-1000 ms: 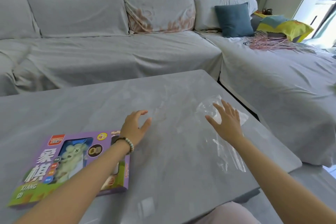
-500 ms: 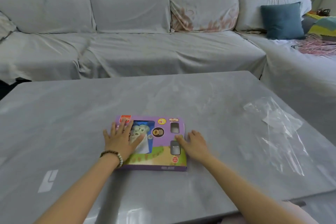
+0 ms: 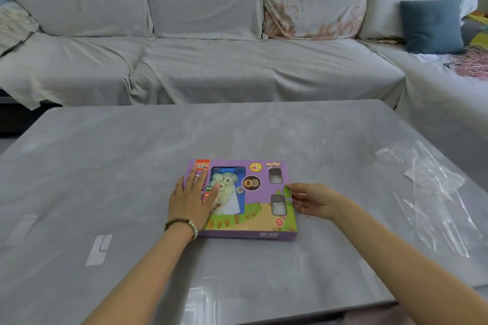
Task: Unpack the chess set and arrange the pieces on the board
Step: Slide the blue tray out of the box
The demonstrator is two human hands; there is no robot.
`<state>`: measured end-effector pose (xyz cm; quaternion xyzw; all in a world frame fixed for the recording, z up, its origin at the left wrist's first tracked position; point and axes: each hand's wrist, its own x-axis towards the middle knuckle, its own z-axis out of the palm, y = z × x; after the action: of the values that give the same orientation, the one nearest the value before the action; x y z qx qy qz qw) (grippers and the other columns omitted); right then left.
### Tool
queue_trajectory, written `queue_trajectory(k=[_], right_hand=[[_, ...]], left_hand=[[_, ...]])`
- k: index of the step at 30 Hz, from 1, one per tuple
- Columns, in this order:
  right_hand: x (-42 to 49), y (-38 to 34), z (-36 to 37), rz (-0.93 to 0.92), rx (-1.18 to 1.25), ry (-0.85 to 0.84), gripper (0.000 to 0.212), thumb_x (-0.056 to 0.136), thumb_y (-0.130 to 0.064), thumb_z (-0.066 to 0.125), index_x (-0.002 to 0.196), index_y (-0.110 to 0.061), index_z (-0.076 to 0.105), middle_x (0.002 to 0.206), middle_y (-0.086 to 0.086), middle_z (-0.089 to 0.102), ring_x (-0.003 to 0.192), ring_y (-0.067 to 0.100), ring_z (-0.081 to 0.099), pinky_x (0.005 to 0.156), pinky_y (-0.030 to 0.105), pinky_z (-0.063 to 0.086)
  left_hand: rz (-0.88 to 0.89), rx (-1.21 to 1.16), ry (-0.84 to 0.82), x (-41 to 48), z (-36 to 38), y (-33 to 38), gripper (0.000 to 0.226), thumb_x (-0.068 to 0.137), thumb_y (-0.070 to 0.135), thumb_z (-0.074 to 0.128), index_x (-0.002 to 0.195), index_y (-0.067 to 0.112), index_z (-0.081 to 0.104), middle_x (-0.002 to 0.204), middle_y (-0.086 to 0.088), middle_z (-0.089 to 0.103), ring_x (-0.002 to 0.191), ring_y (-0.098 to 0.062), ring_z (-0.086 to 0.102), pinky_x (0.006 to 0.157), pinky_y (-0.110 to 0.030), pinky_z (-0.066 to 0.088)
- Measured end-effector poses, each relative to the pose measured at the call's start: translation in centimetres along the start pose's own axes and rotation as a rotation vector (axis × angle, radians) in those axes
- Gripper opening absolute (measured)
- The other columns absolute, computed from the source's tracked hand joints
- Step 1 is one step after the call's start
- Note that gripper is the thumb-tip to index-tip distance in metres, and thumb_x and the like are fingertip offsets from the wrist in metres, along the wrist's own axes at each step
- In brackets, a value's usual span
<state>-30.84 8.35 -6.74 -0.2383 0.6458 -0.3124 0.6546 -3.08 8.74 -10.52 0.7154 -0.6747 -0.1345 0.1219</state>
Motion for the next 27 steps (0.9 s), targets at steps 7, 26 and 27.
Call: queue_trajectory(k=[7,26,27], right_hand=[[0.3,-0.1,0.4,-0.025,-0.07,0.035,0.018,0.083,-0.005,0.066,0.099,-0.003,0.058,0.085,0.011,0.064,0.071,0.02,0.06,0.065,0.03,0.051],[-1.3,-1.0,-7.9,-0.059,-0.065,0.199,0.047,0.085,-0.04,0.062,0.115,-0.006,0.049,0.093,0.01,0.048,0.071,0.021,0.052,0.065,0.03,0.047],[-1.4,-0.7,-8.2,-0.105,-0.172,0.263,0.05,0.085,-0.041,0.062,0.118,-0.006,0.049,0.101,0.012,0.05,0.076,0.022,0.053,0.068,0.03,0.047]], left_hand=[[0.006,0.028,-0.008,-0.1,0.0,0.1,0.067,0.09,0.061,0.017,0.148,0.028,0.009,0.155,0.006,0.009,0.142,-0.023,0.009,0.114,-0.04,0.018],[-0.002,0.079,-0.03,-0.2,-0.5,0.5,0.06,0.093,0.056,0.017,0.147,0.03,0.01,0.155,0.004,0.012,0.141,-0.028,0.01,0.115,-0.042,0.015],[-0.004,0.091,-0.032,-0.1,-0.5,0.4,0.061,0.093,0.056,0.016,0.147,0.029,0.01,0.155,0.003,0.011,0.142,-0.028,0.008,0.116,-0.043,0.011]])
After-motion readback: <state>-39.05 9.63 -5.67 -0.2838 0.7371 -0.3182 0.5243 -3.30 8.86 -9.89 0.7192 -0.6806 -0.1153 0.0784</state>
